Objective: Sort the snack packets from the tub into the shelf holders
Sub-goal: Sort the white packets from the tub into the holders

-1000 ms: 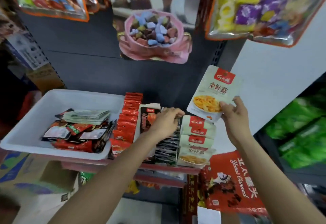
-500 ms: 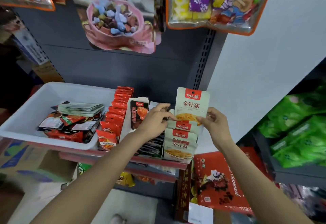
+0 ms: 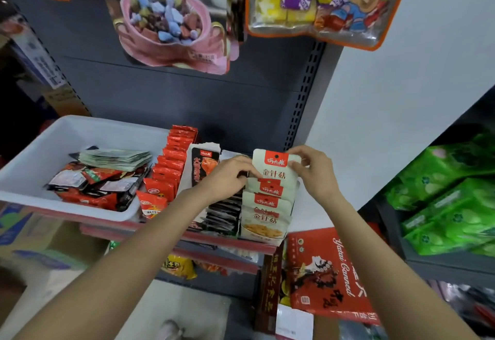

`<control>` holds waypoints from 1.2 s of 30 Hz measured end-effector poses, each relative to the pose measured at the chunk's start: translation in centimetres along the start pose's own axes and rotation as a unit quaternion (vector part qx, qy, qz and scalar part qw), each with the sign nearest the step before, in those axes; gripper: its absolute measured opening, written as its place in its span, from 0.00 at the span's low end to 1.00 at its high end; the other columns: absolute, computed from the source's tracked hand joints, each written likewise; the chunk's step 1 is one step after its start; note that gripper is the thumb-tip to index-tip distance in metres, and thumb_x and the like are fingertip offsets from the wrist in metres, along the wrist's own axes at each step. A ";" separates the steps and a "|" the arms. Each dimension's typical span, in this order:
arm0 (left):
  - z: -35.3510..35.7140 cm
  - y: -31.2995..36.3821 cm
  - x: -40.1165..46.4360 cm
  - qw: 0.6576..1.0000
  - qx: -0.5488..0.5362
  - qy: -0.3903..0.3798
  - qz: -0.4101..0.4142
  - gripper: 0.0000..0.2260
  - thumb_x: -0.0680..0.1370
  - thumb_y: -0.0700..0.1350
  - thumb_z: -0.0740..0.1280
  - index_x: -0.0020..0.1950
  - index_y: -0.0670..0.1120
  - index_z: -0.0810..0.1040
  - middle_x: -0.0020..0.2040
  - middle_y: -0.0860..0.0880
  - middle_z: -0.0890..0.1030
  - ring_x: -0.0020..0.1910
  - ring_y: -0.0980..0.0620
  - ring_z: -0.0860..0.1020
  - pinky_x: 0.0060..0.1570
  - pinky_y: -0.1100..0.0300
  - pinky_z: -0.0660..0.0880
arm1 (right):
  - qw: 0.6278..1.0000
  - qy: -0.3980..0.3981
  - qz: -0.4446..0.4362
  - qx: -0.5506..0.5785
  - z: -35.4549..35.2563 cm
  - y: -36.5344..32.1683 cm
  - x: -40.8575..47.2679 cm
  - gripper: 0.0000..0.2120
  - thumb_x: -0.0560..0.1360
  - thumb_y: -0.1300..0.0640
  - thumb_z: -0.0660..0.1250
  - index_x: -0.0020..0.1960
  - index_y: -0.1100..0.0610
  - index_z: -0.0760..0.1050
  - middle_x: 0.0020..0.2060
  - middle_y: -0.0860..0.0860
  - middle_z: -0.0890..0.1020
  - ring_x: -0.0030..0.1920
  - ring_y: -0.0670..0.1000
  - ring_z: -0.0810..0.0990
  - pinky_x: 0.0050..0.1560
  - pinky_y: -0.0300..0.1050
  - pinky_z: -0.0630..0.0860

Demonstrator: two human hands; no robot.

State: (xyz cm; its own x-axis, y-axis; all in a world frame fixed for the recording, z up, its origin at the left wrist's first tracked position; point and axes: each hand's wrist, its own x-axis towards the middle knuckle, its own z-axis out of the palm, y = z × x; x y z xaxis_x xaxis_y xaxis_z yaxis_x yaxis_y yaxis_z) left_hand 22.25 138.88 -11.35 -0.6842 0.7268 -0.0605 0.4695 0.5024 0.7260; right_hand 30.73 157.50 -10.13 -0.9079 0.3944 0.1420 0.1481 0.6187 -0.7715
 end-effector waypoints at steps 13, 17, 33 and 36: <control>-3.3 -2.1 -0.8 0.991 -0.051 0.118 -0.026 0.10 0.77 0.38 0.64 0.56 0.47 0.79 0.49 0.54 0.80 0.45 0.57 0.77 0.44 0.70 0.71 | 0.993 -0.022 -0.038 -0.112 3.4 -3.4 0.9 0.08 0.75 0.59 0.68 0.54 0.56 0.79 0.48 0.52 0.80 0.49 0.49 0.78 0.54 0.41 0.73; -7.1 -5.8 -3.0 0.967 -0.059 0.237 -0.066 0.06 0.75 0.41 0.68 0.50 0.49 0.80 0.42 0.52 0.81 0.42 0.54 0.79 0.47 0.61 0.74 | 0.995 -0.065 -0.046 -0.058 8.3 -7.4 2.1 0.07 0.75 0.63 0.66 0.51 0.58 0.80 0.48 0.53 0.81 0.45 0.48 0.78 0.51 0.34 0.71; -22.0 -32.8 -6.9 0.961 0.059 0.092 -0.256 0.23 0.76 0.42 0.67 0.71 0.47 0.67 0.72 0.45 0.67 0.69 0.44 0.66 0.70 0.51 0.62 | 0.951 -0.285 0.052 -0.106 35.4 -19.1 7.9 0.30 0.76 0.55 0.66 0.73 0.60 0.58 0.68 0.59 0.67 0.67 0.58 0.67 0.64 0.44 0.65; -22.3 -34.9 -6.1 0.957 0.109 0.039 -0.265 0.29 0.74 0.49 0.68 0.73 0.52 0.63 0.75 0.50 0.59 0.73 0.47 0.59 0.72 0.53 0.59 | 0.937 -0.321 0.083 -0.108 37.8 -18.1 9.1 0.37 0.76 0.51 0.66 0.77 0.58 0.50 0.74 0.56 0.58 0.73 0.55 0.58 0.72 0.45 0.58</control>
State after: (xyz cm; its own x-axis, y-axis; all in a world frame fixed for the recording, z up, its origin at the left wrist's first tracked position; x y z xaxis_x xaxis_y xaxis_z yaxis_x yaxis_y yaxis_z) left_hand -2.43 106.44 -21.01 -0.8942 0.3103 -0.3226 0.1448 0.8825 0.4475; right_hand 5.00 124.19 -18.31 -0.9038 0.0502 -0.4251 0.3212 0.7358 -0.5962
